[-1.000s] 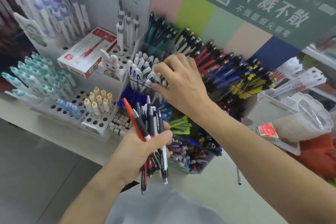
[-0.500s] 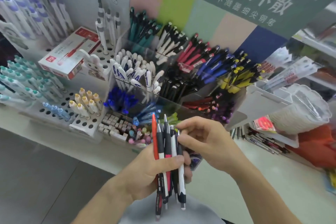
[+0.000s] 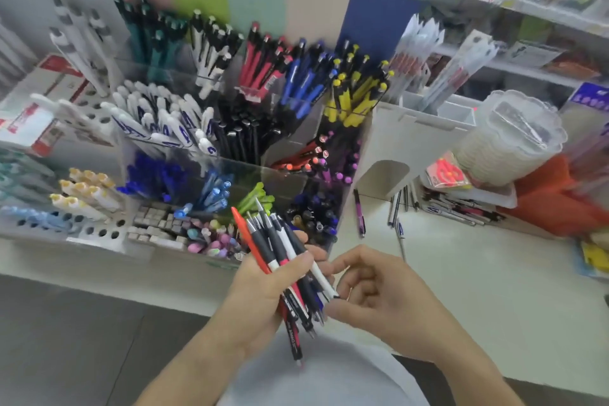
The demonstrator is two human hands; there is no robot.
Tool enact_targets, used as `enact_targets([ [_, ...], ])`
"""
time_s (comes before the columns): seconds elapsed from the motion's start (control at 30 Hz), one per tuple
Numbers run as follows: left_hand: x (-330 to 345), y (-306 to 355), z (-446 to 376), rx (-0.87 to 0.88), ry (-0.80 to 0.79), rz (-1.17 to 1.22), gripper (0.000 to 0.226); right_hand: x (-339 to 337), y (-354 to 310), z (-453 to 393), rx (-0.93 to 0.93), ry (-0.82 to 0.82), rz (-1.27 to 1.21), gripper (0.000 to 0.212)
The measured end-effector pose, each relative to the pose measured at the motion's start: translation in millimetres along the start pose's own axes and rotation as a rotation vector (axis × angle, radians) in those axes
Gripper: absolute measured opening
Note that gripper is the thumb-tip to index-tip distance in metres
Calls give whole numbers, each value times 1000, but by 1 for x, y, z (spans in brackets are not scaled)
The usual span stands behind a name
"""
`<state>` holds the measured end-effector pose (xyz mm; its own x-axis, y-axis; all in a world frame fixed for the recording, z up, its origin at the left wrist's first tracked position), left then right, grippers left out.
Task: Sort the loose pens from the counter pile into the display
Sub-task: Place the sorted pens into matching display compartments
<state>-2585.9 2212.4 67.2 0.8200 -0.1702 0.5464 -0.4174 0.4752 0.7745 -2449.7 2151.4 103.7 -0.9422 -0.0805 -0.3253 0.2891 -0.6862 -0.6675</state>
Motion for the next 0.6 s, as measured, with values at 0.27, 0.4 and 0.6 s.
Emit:
enact_targets([
  [0.27, 9, -13, 1, -52, -104, -242, 24, -76, 24, 7, -77, 333, -476, 31],
  [0.4, 17, -23, 7, -137, -174, -149, 28, -103, 28, 8, -187, 396, -458, 40],
  [0.6, 30, -35, 13, -209, -243, -77, 39, -78, 7, -4, -262, 159, -401, 39],
])
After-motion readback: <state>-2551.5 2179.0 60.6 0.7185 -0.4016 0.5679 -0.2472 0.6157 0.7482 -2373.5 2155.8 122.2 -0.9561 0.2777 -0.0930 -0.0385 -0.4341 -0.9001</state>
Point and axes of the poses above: each hand's wrist, its own z-axis away from the middle knuckle, its own x-axis out of the palm, y = z × x, the point moved 8 cm from there along -z, towards the middle knuckle, and after that the axes turned 14 degrees about x, right-handed, at the moved point
